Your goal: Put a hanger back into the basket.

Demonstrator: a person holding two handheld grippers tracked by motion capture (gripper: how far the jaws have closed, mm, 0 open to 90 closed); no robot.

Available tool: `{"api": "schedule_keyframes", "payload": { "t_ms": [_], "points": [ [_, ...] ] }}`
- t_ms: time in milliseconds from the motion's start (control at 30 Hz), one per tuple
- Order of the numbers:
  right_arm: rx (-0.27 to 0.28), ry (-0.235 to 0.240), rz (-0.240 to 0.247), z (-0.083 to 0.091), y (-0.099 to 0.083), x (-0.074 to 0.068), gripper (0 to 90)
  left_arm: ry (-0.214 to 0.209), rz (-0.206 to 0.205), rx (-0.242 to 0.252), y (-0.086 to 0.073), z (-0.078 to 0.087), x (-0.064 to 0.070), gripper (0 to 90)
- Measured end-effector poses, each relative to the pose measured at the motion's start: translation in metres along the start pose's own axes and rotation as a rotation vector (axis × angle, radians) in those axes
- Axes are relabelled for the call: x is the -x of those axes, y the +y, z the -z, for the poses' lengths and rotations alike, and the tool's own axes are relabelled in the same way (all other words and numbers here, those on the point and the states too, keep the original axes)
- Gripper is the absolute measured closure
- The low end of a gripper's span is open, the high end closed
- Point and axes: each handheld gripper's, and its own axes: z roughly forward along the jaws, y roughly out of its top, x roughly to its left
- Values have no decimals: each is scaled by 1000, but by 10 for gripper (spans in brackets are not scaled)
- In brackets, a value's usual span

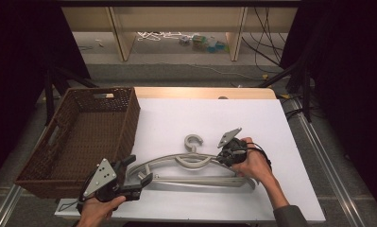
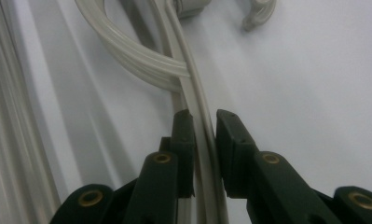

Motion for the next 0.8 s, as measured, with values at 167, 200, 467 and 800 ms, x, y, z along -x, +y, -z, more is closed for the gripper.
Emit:
{"api": "schedule_keyframes", "payload": {
  "t_ms": [167,200,467,800],
  "points": [
    [-7,-34,45,12,7,-5,796,7,-31,2,2,-1,2,159],
    [-7,-40,56,14,8,-6,797,17,-25,-7,3,-1,3,159],
    [22,-79,138,34,13,-13,821,58,-124,-93,27,-31,6,184],
    [59,-103,201,53,12,-21,825,37,-165,-290,46,-94,5,266]
  ]
}}
